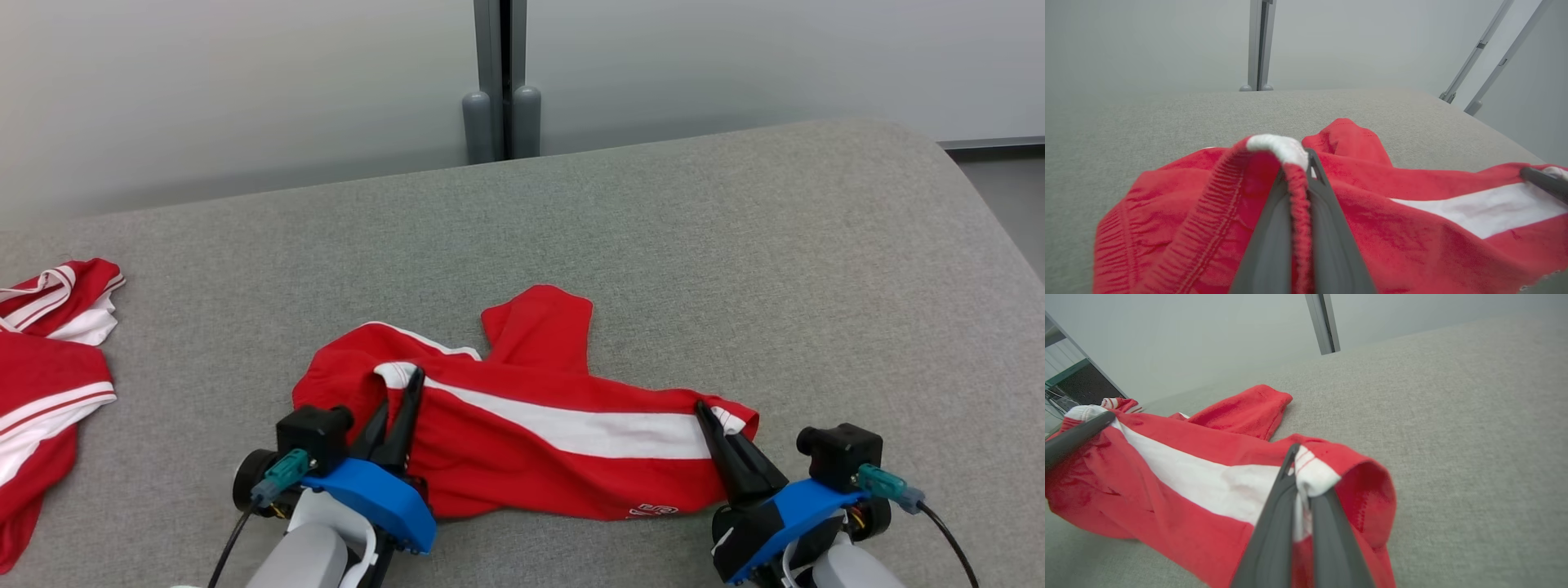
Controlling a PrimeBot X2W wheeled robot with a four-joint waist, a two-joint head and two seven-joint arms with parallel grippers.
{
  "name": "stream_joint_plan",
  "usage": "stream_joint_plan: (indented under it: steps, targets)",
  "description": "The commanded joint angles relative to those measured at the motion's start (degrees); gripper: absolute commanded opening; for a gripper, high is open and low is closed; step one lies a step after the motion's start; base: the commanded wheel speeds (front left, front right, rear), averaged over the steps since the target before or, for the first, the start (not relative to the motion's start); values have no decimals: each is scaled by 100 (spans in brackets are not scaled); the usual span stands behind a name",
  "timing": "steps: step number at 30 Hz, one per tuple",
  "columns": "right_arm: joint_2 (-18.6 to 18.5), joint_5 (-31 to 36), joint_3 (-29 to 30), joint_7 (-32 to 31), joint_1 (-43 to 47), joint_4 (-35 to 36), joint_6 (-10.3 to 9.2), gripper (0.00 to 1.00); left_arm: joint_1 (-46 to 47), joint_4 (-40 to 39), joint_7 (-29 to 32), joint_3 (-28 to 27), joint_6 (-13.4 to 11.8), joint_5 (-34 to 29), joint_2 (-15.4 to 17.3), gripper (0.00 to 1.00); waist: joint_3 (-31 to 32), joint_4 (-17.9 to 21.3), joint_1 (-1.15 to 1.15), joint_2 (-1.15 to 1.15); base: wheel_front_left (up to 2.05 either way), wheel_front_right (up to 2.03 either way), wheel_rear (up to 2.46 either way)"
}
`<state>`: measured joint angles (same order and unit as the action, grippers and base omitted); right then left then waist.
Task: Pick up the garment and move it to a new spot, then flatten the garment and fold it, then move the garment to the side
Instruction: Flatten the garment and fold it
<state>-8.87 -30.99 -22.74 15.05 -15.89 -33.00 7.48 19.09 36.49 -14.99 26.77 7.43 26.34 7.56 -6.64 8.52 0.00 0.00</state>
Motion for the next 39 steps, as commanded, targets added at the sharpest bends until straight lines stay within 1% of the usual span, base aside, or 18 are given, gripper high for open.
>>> stream_joint_plan:
  steps: [1,6,9,12,17,22,26,28,30,32,35,39]
  targets:
    - [-59,35,2,19,85,187,3,0,-80,-189,-29,-59,5,51,69,0,21,-12,0,0,0,0,0]
    - [-111,134,170,18,-58,878,3,0,14,-815,-29,-165,5,254,187,0,-32,-55,0,0,0,0,0]
    - [-180,85,277,19,-503,1062,2,0,387,-1054,-29,-185,5,426,270,0,-153,-40,0,0,0,0,0]
    - [-207,29,319,19,-1192,1064,3,0,991,-1152,71,-90,5,596,415,0,-336,-41,0,0,0,0,0]
    - [-375,-10,181,19,-2692,711,3,0,2518,-1158,362,110,5,969,628,0,-770,-110,0,0,0,0,0]
    - [-376,-283,276,18,-4317,117,3,0,4150,-882,523,147,5,1414,671,0,-1286,-131,0,0,0,0,0]
    - [-376,-451,468,18,-5583,-346,3,0,5350,-533,485,309,5,1608,606,0,-1643,-145,0,0,0,0,0]
    - [-351,-514,580,17,-6075,-469,3,0,5908,-374,404,489,5,1618,600,0,-1774,-156,0,0,0,0,0]
    - [-414,-432,643,17,-6499,-524,3,0,6353,-232,278,638,5,1687,603,0,-1885,-164,0,0,0,0,0]
    - [-442,-366,703,17,-6733,-492,3,0,6656,-118,177,760,5,1793,576,0,-1975,-184,0,0,0,0,0]
    - [-428,-319,511,10,-6745,-548,3,0,6812,-16,62,980,5,1984,595,0,-2033,-201,0,0,0,0,0]
    - [-398,-482,301,9,-6269,-552,3,0,6377,-9,-3,1274,5,2246,696,0,-2059,-217,0,0,0,0,0]
